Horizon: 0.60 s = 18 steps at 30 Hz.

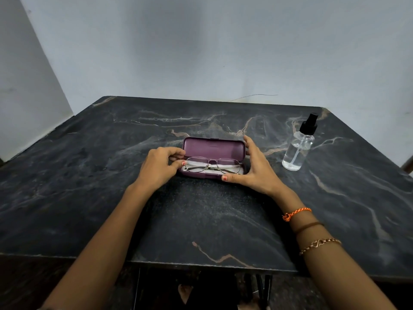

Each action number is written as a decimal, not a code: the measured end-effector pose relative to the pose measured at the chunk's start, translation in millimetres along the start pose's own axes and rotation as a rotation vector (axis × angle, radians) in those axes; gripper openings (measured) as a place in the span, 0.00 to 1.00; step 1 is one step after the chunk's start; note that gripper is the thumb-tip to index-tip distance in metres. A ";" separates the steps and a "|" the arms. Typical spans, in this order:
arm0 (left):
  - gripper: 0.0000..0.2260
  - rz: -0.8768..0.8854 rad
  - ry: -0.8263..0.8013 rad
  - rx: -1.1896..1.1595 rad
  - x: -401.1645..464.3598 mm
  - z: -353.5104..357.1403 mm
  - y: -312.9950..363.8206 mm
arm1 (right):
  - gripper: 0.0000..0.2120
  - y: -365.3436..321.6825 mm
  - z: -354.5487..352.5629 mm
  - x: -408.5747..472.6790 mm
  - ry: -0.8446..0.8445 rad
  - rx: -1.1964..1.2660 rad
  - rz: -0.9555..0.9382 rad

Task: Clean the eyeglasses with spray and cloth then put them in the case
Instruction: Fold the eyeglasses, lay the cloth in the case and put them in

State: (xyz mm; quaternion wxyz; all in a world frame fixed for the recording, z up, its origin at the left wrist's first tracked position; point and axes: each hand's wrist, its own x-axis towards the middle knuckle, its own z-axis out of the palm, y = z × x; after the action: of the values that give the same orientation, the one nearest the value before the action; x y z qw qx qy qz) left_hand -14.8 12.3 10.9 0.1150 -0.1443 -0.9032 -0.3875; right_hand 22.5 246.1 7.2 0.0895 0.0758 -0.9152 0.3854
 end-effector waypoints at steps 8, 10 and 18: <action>0.37 -0.058 -0.004 -0.161 1.1 -3.1 -2.3 | 0.58 3.1 -0.5 1.1 -0.008 0.054 -0.031; 0.47 -0.044 -0.053 -0.149 0.3 -2.8 -2.7 | 0.59 3.5 -0.5 1.4 -0.011 0.089 -0.040; 0.48 0.053 -0.098 -0.093 -1.8 0.7 -2.5 | 0.59 1.8 -1.8 0.4 0.020 0.112 -0.087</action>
State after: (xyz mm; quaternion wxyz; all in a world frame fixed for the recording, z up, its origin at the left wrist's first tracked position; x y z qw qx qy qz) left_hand -14.1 10.8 8.2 0.0742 -0.1920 -0.8847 -0.4182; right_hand 21.9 248.7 7.3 0.1109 0.1168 -0.8870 0.4327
